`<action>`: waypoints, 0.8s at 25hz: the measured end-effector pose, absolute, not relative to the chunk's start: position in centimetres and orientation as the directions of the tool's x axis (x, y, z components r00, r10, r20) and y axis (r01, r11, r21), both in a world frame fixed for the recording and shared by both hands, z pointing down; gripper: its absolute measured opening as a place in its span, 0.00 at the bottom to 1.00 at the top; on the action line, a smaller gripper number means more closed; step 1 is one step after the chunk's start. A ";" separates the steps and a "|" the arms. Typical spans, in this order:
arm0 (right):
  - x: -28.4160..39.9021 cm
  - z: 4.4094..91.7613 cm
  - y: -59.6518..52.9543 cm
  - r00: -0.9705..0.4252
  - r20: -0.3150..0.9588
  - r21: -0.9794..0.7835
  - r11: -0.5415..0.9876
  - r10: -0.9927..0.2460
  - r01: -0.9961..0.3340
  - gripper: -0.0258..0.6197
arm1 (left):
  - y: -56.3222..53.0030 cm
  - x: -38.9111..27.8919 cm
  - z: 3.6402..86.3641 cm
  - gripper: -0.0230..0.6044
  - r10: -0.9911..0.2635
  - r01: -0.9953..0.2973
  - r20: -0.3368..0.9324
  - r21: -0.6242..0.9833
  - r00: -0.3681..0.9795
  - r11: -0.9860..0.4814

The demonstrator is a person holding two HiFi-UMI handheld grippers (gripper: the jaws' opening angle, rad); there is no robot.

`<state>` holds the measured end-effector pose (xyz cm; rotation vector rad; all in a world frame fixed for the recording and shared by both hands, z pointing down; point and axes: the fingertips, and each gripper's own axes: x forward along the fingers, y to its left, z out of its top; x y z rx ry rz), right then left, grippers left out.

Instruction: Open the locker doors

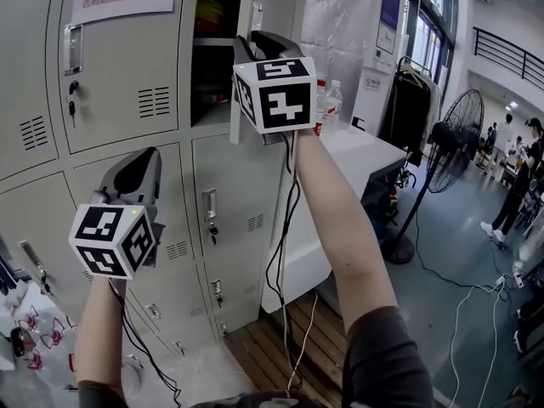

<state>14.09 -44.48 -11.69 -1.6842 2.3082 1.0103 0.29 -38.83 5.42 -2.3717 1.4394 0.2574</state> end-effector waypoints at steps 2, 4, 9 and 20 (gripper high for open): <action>14.8 -11.7 -43.9 -0.372 -0.458 0.437 0.160 -0.807 -0.885 0.20 | -38.6 0.9 5.4 0.05 -0.813 -0.878 -0.331 -0.203 0.478 -0.433; 15.7 -11.7 -43.3 -0.368 -0.463 0.426 0.162 -0.807 -0.890 0.19 | -38.4 1.5 5.3 0.05 -0.807 -0.872 -0.330 -0.205 0.489 -0.445; 18.2 -11.6 -42.2 -0.381 -0.460 0.364 0.221 -0.802 -0.905 0.19 | -38.0 3.6 5.2 0.05 -0.789 -0.853 -0.324 -0.208 0.521 -0.478; 23.6 -11.6 -40.1 -0.397 -0.456 0.287 0.291 -0.796 -0.913 0.16 | -37.4 8.3 4.9 0.05 -0.744 -0.808 -0.316 -0.226 0.589 -0.544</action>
